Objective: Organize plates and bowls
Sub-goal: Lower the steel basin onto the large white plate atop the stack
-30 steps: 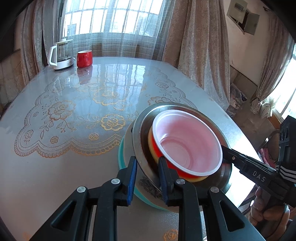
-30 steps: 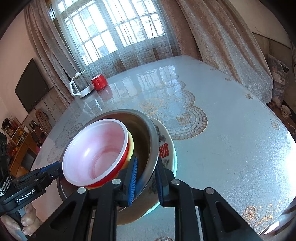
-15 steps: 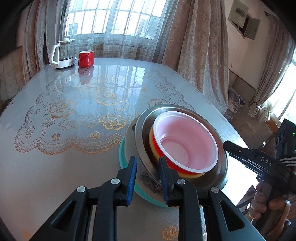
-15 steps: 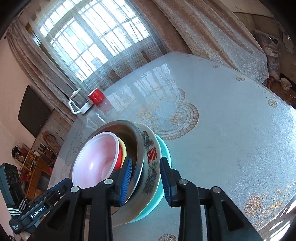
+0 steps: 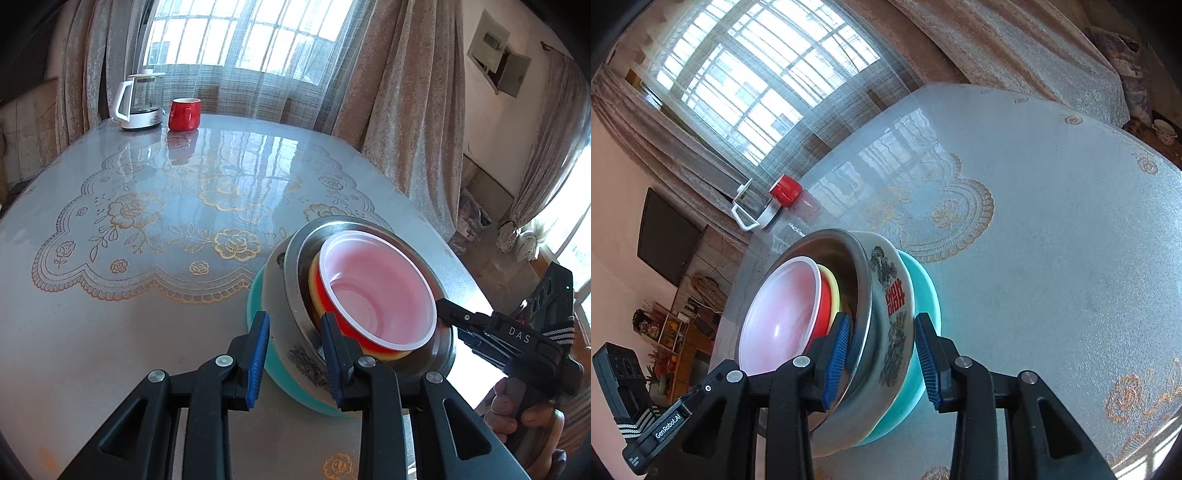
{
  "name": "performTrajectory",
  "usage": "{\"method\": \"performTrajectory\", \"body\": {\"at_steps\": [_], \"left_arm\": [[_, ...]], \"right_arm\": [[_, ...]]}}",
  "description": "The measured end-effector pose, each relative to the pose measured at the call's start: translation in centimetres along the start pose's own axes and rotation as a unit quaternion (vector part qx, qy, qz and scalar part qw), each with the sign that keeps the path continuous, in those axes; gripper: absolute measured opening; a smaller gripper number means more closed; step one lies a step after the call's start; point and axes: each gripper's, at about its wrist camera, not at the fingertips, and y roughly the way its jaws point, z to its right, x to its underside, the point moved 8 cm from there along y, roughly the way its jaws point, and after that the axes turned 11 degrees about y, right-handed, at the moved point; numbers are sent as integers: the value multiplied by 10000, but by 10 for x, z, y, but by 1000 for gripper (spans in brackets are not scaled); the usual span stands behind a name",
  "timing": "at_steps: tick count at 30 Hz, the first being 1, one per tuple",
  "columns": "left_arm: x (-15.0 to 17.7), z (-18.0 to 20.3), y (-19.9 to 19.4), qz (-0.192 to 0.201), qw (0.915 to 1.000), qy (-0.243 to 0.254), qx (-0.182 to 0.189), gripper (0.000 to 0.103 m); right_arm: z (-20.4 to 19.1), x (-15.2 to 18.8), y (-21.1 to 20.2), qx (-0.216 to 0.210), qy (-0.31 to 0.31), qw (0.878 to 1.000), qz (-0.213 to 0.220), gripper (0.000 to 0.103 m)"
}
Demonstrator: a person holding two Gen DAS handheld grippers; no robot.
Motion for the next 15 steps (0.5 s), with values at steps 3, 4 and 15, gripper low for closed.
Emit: {"method": "performTrajectory", "body": {"at_steps": [3, 4, 15], "left_arm": [[1, -2, 0, -24, 10000, 8, -42, 31], [1, -2, 0, -12, 10000, 18, -52, 31], [4, 2, -2, -16, 9999, 85, -75, 33]], "right_arm": [[0, 2, 2, -28, 11, 10000, -42, 38], [-1, 3, 3, 1, -25, 10000, -34, 38], [-4, 3, 2, 131, -147, 9998, 16, 39]]}}
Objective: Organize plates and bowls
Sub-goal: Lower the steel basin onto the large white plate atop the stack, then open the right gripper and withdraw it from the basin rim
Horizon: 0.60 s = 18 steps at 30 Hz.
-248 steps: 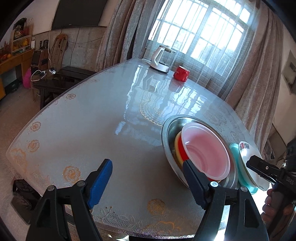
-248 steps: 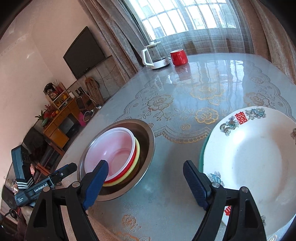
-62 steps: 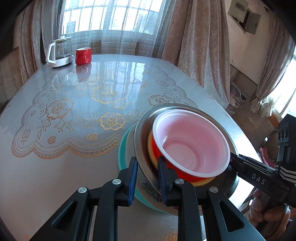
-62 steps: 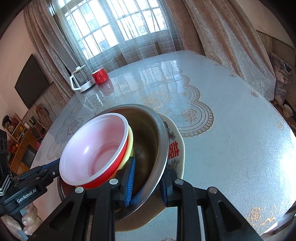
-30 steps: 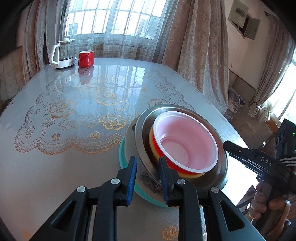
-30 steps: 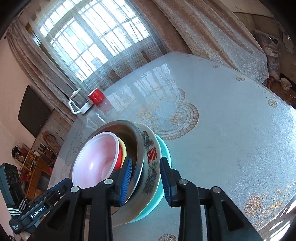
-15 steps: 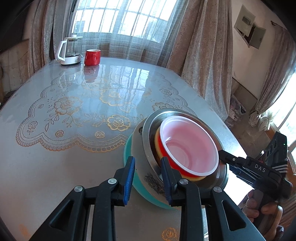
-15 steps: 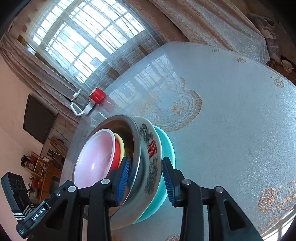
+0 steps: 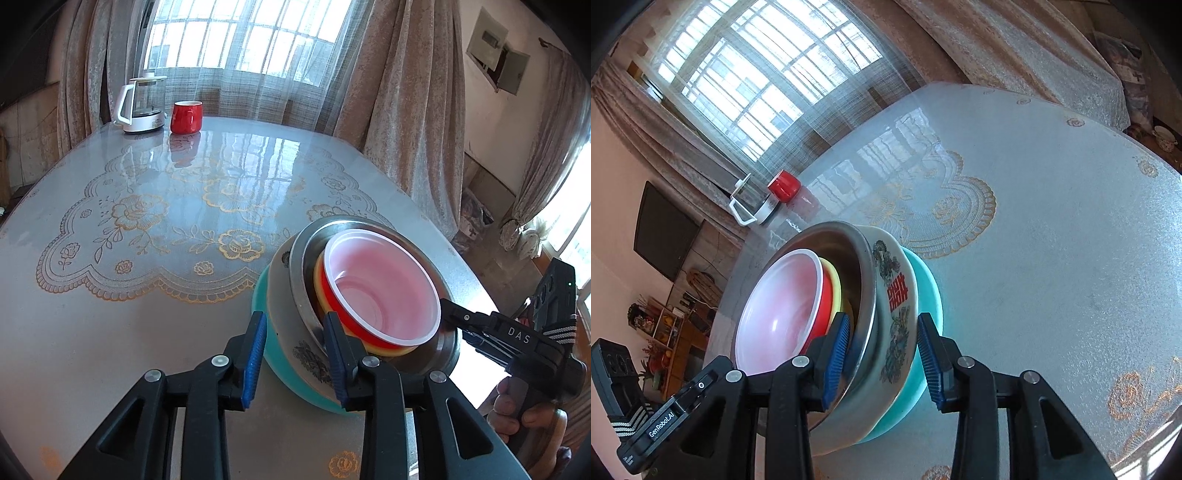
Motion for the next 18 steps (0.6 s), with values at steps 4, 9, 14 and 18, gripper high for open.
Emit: {"method": "performTrajectory", "body": {"at_steps": [4, 9, 14, 18], "left_arm": [[1, 3, 0, -10, 10000, 14, 11, 33], [3, 5, -1, -12, 10000, 35, -26, 33], [6, 5, -3, -41, 10000, 39, -64, 35], [7, 4, -7, -27, 9998, 87, -177, 35]], "right_arm": [[-1, 0, 0, 22, -9, 10000, 10, 39], [-3, 2, -1, 69, -60, 10000, 16, 39], [-3, 3, -2, 136, -111, 9998, 36, 40], [-3, 4, -5, 213, -202, 9995, 68, 40]]}}
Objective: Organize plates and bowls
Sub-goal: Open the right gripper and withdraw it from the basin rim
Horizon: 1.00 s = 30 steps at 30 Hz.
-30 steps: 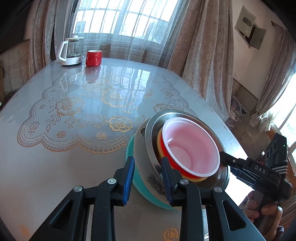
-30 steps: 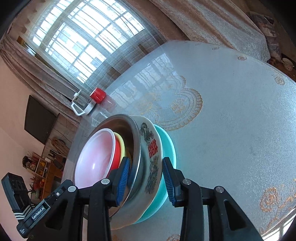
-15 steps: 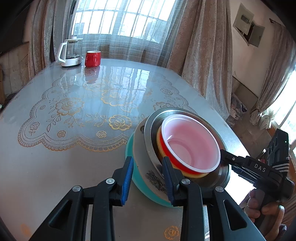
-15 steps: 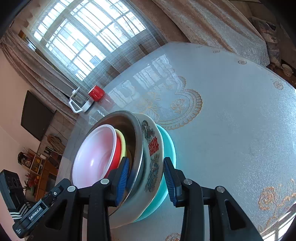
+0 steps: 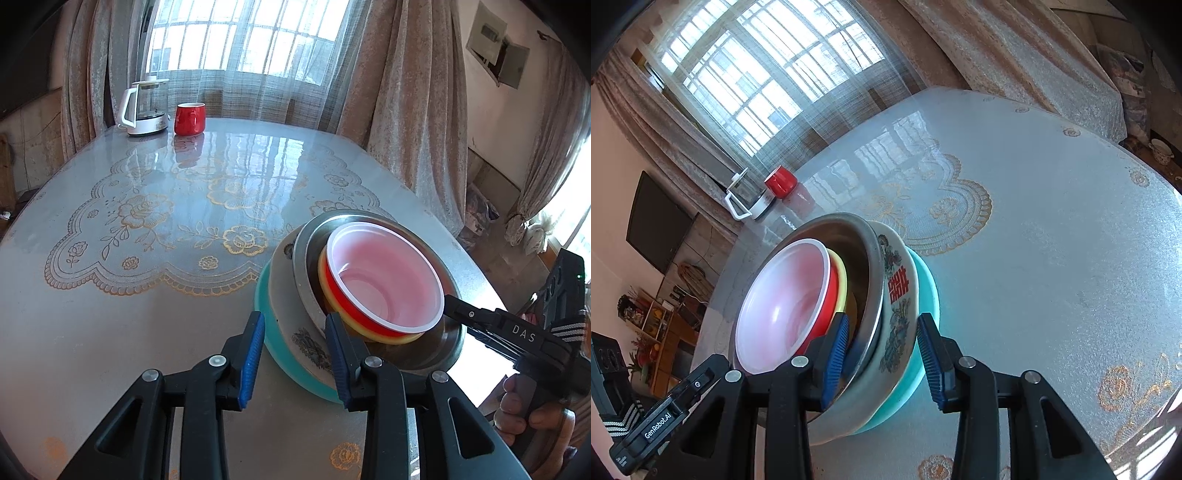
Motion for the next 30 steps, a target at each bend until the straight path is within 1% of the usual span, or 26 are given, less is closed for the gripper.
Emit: {"method": "performTrajectory", "body": {"at_steps": [8, 11, 15, 20, 22, 28, 29, 30], "left_arm": [[3, -3, -14, 103, 9993, 116, -343, 37], [5, -5, -20, 163, 9985, 152, -492, 39], [9, -9, -28, 208, 9973, 179, -686, 45], [17, -16, -38, 263, 9954, 131, -910, 48], [20, -19, -41, 272, 9947, 90, -992, 49], [28, -23, -54, 401, 9911, 98, -1267, 54], [29, -24, -57, 433, 9907, 85, -1290, 56], [30, -24, -59, 459, 9902, 75, -1316, 57]], "right_arm": [[-4, 1, -11, 232, -274, 9991, 212, 42], [-7, 0, -17, 341, -341, 9983, 332, 44], [-11, -2, -30, 603, -517, 9947, 656, 45], [-21, -3, -44, 875, -764, 9878, 1034, 46], [-27, 0, -46, 934, -881, 9856, 1103, 49], [-52, 20, -47, 1073, -1453, 9758, 1230, 51], [-56, 25, -47, 1074, -1507, 9748, 1250, 52], [-59, 30, -47, 1051, -1518, 9748, 1252, 56]]}}
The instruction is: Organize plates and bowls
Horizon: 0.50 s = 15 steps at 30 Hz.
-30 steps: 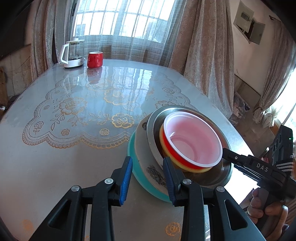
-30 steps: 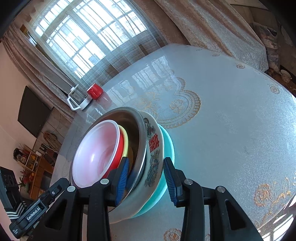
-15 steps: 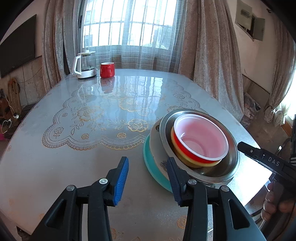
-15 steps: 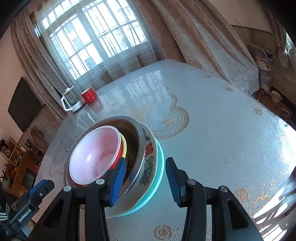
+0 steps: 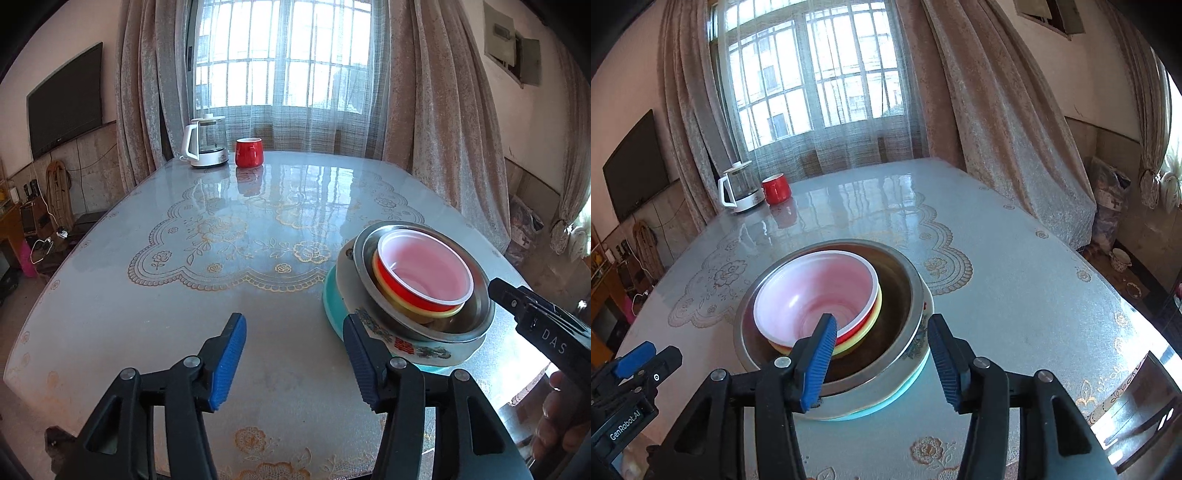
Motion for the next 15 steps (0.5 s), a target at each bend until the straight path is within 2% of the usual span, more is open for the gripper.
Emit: {"method": "performTrajectory", "body": {"at_steps": [6, 13, 15], "left_arm": [[4, 0, -8, 129, 9998, -20, -175, 57], [6, -2, -17, 267, 9991, -150, -292, 58], [5, -2, -19, 319, 9989, -154, -293, 65]], "right_arm": [[-19, 18, -1, 26, -108, 9999, 7, 58], [-22, 20, -6, 30, -151, 9998, 86, 62], [-22, 20, -7, 30, -146, 9998, 90, 62]]}}
